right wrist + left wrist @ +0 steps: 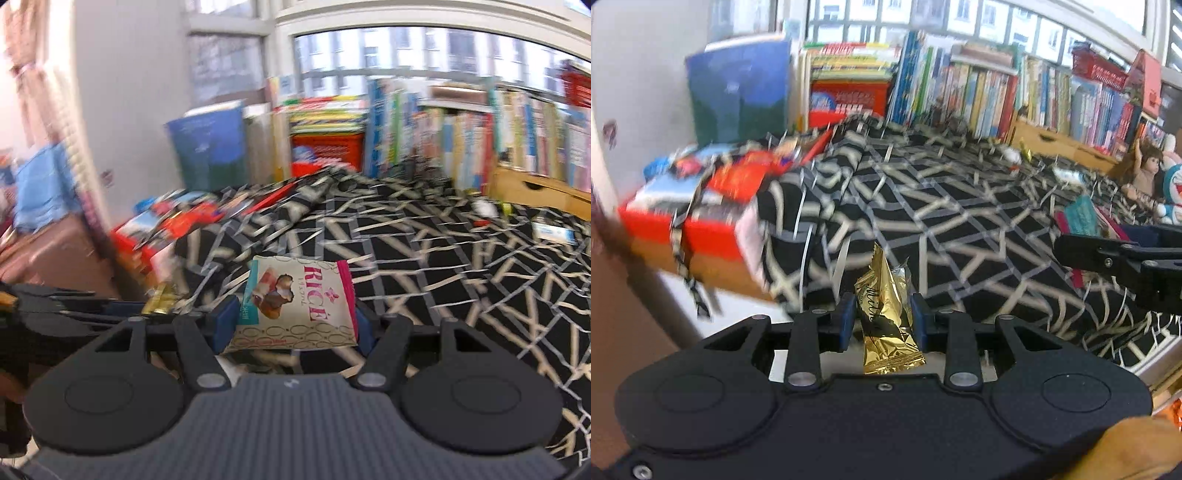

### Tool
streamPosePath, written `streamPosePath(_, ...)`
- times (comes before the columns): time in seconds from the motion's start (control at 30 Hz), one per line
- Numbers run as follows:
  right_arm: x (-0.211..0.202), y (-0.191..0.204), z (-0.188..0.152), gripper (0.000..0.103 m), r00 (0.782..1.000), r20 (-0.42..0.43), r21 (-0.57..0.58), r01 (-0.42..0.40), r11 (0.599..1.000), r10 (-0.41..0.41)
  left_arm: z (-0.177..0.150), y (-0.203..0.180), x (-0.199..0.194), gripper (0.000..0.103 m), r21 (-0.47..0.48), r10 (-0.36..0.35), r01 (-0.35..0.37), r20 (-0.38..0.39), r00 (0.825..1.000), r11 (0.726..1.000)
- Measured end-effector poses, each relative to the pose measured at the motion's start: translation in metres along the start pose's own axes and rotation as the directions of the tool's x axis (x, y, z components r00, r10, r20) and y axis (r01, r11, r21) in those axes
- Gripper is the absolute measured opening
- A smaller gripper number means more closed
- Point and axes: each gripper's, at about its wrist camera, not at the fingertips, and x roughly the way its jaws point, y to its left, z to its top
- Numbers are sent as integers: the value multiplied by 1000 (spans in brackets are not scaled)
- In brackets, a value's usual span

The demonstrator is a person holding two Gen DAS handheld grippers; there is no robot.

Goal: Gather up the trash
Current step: 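Carry the gold foil bag and RICE packet off the bed to the black bin, then open the left tool over the black bin to drop the gold foil bag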

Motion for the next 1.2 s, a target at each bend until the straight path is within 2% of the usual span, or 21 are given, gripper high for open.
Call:
streamPosePath(0.23,3,49,-19,67,987,-82,-138,-149,979,139,-50,26,5,30,-79,46,-55,-114,992,995)
streamPosePath(0.4,6,66,-24,67,975,-115,-193,-210,958,190,-74,39,10,30,-109,72,-91,-171,983,990)
streamPosePath(0.53,10,65,-27,67,970,-146,-180,-218,959,194,-81,38,13,30,-93,111,-130,-190,975,987)
streamPosePath(0.83,23,46,-27,67,973,-173,-99,-173,980,154,-78,30,29,31,-69,99,-116,-212,972,991)
streamPosePath(0.87,25,45,-28,67,971,-181,-93,-172,981,153,-77,30,31,33,-73,100,-118,-215,972,990)
streamPosePath(0.93,27,45,-28,67,969,-190,-86,-177,980,158,-75,31,34,51,-79,96,-117,-225,969,990)
streamPosePath(1.0,29,47,-28,67,967,-193,-90,-183,979,163,-73,30,34,58,-67,118,-135,-220,968,989)
streamPosePath(1.2,34,53,-30,67,958,-221,-85,-208,974,185,-72,35,33,65,-73,149,-169,-228,962,983)
